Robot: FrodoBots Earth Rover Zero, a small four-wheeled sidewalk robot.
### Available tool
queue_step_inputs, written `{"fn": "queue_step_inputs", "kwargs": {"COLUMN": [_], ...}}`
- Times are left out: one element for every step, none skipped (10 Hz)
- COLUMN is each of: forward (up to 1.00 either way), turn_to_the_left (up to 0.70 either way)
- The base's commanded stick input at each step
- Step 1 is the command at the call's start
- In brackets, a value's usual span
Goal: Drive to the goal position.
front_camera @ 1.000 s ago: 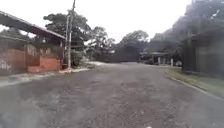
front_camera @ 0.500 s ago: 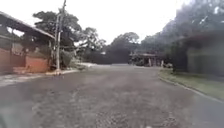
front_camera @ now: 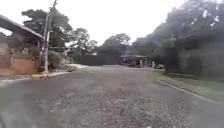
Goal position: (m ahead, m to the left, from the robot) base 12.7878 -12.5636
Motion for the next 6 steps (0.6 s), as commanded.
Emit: {"fn": "queue_step_inputs", "kwargs": {"forward": [0.7,0.7,0.7,0.7,0.7,0.7], "turn_to_the_left": [0.0,0.0,0.0,0.0,0.0,-0.25]}}
